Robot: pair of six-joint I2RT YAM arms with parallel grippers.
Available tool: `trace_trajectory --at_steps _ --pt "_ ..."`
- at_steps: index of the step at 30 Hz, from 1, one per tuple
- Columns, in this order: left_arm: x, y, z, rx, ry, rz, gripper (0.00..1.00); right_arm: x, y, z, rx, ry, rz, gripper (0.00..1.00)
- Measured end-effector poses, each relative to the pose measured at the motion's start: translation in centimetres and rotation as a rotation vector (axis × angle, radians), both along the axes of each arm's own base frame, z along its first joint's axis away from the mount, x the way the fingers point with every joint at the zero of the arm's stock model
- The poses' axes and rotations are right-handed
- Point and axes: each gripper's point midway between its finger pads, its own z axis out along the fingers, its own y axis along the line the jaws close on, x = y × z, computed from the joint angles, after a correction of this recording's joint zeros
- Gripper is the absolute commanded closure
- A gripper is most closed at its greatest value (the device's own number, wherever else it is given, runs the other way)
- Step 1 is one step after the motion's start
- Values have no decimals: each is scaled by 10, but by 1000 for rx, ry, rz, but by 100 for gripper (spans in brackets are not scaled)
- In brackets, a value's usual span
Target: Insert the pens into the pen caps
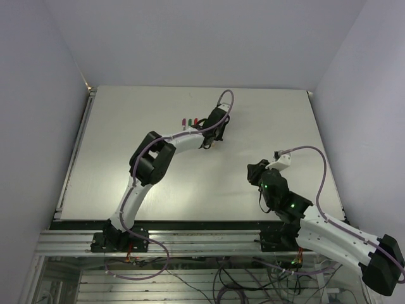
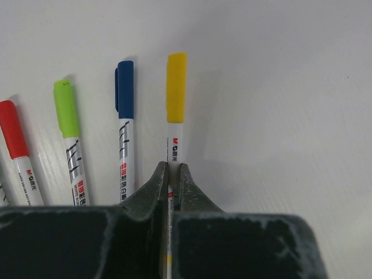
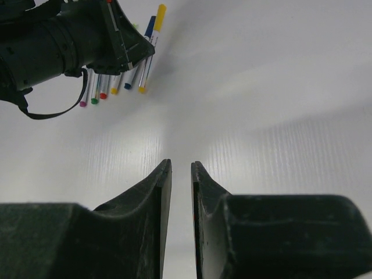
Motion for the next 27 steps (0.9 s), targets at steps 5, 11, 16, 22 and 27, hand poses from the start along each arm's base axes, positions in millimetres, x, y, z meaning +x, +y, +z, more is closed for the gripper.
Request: trace_trajectory --at_steps 5,11,16,22,27 --pt "4 -1 -11 -13 27 -3 93 1 3 -3 3 10 7 80" --pt "13 -11 -13 -63 37 -3 93 2 7 -8 2 24 16 80" --pt "18 -17 -12 -94 41 12 86 2 9 -12 5 36 19 80" --pt "18 -18 -12 -117 52 27 69 2 12 -12 19 33 28 80" --pt "18 -18 -13 -126 59 35 59 1 12 -15 17 38 31 80"
